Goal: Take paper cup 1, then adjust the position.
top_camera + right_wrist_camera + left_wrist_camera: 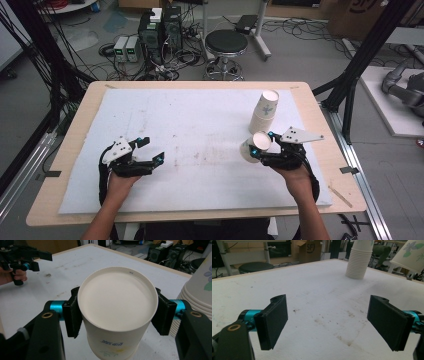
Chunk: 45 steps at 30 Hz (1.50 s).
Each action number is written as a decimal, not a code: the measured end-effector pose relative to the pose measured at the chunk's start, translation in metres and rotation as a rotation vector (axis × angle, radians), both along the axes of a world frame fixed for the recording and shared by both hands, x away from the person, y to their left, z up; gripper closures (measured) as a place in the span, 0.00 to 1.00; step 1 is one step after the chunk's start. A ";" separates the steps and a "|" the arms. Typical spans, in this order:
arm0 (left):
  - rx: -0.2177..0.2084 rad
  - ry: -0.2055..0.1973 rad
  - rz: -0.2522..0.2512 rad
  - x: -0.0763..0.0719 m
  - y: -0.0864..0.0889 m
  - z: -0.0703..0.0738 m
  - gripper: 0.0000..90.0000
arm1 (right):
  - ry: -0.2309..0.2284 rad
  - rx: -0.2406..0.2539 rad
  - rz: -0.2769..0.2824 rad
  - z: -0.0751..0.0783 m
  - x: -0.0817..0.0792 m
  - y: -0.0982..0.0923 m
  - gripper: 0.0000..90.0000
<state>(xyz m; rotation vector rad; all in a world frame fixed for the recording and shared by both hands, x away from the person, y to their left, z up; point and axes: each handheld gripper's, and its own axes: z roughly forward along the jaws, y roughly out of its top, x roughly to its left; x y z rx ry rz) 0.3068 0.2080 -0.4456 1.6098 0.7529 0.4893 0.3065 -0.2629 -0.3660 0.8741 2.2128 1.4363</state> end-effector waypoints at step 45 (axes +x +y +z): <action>-0.001 -0.008 -0.345 -0.001 -0.056 0.022 0.18 | 0.032 -0.013 0.127 -0.012 0.001 0.041 0.39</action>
